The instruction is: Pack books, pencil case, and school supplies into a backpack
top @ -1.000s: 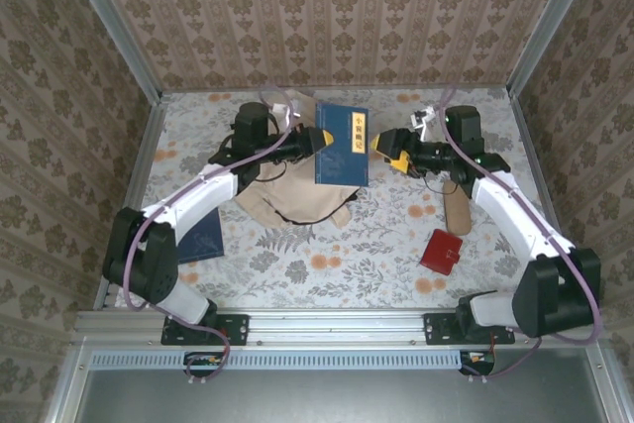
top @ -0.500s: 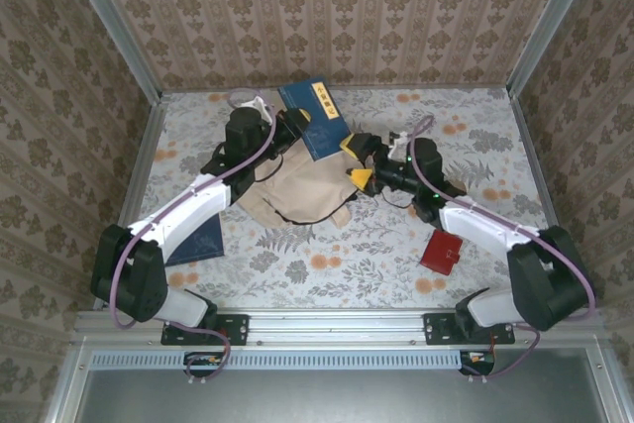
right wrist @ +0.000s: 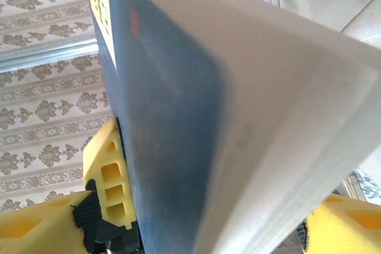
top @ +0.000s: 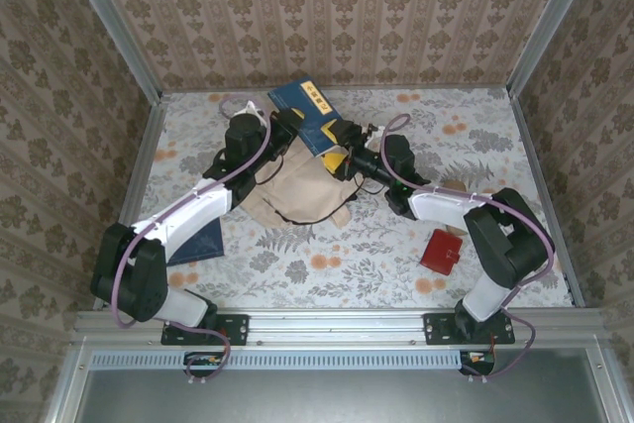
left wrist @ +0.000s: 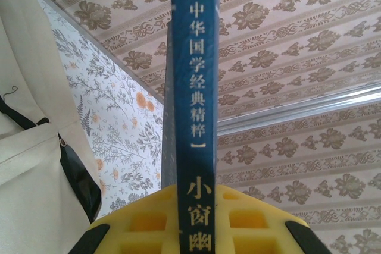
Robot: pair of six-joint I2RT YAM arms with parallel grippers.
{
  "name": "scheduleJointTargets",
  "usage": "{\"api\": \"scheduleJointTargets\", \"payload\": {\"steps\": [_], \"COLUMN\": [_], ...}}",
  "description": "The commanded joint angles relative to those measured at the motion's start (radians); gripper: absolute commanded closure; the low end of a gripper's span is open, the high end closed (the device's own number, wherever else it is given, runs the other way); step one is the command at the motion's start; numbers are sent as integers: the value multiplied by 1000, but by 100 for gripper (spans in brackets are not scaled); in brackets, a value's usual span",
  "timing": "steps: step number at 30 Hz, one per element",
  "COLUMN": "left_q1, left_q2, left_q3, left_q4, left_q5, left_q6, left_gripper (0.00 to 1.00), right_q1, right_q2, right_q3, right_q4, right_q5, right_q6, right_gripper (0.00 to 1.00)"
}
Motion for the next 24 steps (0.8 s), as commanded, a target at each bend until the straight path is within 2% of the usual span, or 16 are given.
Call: {"api": "scheduleJointTargets", "payload": {"steps": [1, 5, 7, 10, 14, 16, 18, 22, 24], "left_q1": [0, 1, 3, 7, 14, 19, 23, 34, 34], "left_q2": [-41, -40, -39, -41, -47, -61, -74, -115, -132], "left_q3": [-11, -22, -30, -42, -47, -53, -67, -74, -61], "left_q4": [114, 128, 131, 137, 117, 73, 24, -181, -311], "left_q5": [-12, -13, -12, -5, 21, 27, 29, 33, 30], "left_q6": [-61, -79, -85, -96, -81, -69, -60, 20, 109], "left_gripper": [92, 92, 92, 92, 84, 74, 59, 31, 25], "right_q1": [-4, -9, -12, -14, -19, -27, -38, -75, -98], "right_q2": [11, 15, 18, 15, 5, -8, -30, -102, -147], "right_q3": [22, 37, 40, 36, 12, 1, -11, -31, -27], "right_q4": [95, 99, 100, 99, 81, 60, 26, -141, -267], "right_q5": [58, 66, 68, 69, 86, 87, 85, 68, 54], "right_q6": [56, 57, 62, 60, 48, 20, -19, -135, -234], "right_gripper": [19, 35, 48, 62, 81, 88, 93, 95, 95]}}
